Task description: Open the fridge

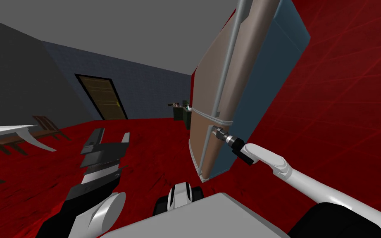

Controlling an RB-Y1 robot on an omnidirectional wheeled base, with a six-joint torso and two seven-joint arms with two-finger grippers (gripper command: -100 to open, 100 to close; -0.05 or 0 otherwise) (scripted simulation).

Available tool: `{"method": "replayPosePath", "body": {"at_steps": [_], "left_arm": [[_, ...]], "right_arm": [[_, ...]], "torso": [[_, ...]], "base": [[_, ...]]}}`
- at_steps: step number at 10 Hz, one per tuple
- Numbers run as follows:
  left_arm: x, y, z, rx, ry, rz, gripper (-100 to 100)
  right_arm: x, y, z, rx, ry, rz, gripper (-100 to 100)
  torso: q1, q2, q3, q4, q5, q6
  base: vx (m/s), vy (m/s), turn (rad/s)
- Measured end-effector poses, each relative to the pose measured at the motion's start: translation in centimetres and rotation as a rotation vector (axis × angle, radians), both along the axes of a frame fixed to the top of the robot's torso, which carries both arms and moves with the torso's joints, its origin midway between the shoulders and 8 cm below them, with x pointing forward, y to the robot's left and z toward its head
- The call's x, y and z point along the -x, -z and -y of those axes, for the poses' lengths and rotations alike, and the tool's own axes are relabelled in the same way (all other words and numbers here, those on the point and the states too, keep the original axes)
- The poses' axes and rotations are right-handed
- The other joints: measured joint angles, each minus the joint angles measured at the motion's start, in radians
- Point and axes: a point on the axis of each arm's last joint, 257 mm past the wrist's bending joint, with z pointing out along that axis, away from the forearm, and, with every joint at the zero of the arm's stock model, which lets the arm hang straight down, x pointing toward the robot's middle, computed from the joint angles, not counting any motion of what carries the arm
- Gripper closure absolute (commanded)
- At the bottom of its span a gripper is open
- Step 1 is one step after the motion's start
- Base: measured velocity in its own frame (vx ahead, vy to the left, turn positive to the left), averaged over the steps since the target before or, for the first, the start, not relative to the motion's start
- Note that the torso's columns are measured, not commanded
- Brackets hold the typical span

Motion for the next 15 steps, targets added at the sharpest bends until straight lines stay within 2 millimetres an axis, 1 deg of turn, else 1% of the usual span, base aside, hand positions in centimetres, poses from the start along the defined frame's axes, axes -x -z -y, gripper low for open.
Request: {"method": "replayPosePath", "body": {"at_steps": [1,2,3,4,6,7,8,9,10,11,12,13,14,15], "left_arm": [[0.0,0.0,0.0,0.0,0.0,0.0,0],[0.0,0.0,0.0,0.0,0.001,0.0,0],[0.0,0.0,0.0,0.001,0.001,0.001,0],[0.0,0.0,0.0,0.0,0.0,0.0,0],[0.0,0.0,0.0,0.0,0.001,0.0,0],[0.0,0.0,0.0,0.0,0.0,0.0,0],[0.0,0.0,0.0,0.0,0.0,0.0,0],[0.0,0.0,0.0,0.0,0.001,0.0,0],[0.0,0.0,0.0,0.0,0.001,0.0,0],[0.0,0.0,0.0,0.0,0.0,0.0,0],[0.0,0.0,0.0,0.0,0.0,0.0,0],[0.0,0.0,0.0,0.0,0.001,0.0,0],[0.0,0.0,0.0,0.0,0.001,0.0,0],[0.0,0.0,0.0,0.0,0.0,0.0,0]], "right_arm": [[0.1,-0.1,-0.5,0.001,-0.013,0.002,100],[-0.8,0.0,1.1,-0.008,0.023,-0.005,100],[-1.4,0.4,3.1,-0.012,0.073,-0.013,100],[-1.2,0.5,4.4,-0.013,0.103,-0.017,100],[-1.7,0.6,7.7,-0.026,0.184,-0.023,100],[-1.9,0.9,8.7,-0.024,0.21,-0.031,100],[-1.9,1.1,9.8,-0.022,0.228,-0.034,100],[-2.3,1.3,11.3,-0.029,0.261,-0.041,100],[-2.2,1.5,13.2,-0.029,0.307,-0.044,100],[-2.1,1.9,14.8,-0.03,0.339,-0.05,100],[-2.2,2.1,15.3,-0.027,0.349,-0.057,100],[-2.1,2.2,17.2,-0.033,0.391,-0.061,100],[-2.2,2.5,19.1,-0.036,0.436,-0.065,100],[-2.0,3.0,20.6,-0.035,0.471,-0.069,100]], "torso": [[-0.001,0.001,-0.001,0.001,0.001,-0.004],[0.004,-0.003,-0.004,0.0,0.002,-0.01],[0.005,-0.009,-0.007,-0.003,0.002,-0.008],[0.0,-0.008,-0.006,-0.002,0.001,-0.002],[-0.001,-0.001,0.0,-0.002,-0.003,-0.003],[-0.006,-0.002,-0.001,-0.002,-0.003,-0.001],[-0.01,-0.003,-0.002,-0.003,-0.005,0.0],[-0.005,-0.005,-0.004,-0.005,-0.006,-0.005],[-0.005,-0.008,-0.005,-0.006,-0.007,-0.005],[-0.01,-0.009,-0.006,-0.006,-0.007,-0.002],[-0.014,-0.01,-0.006,-0.005,-0.008,-0.001],[-0.009,-0.009,-0.006,-0.006,-0.008,-0.005],[-0.008,-0.011,-0.007,-0.007,-0.007,-0.005],[-0.012,-0.014,-0.009,-0.007,-0.008,-0.004]], "base": [[-0.105,0.094,0.313],[-0.142,0.145,0.418],[-0.076,0.091,0.21],[-0.105,0.111,0.508],[-0.071,0.113,0.181],[-0.014,0.034,0.036],[-0.091,0.13,0.309],[-0.103,0.157,0.452],[-0.047,0.086,0.178],[-0.008,0.022,-0.026],[-0.096,0.127,0.291],[-0.113,0.159,0.379],[-0.034,0.083,0.218],[0.013,0.021,0.015]]}}
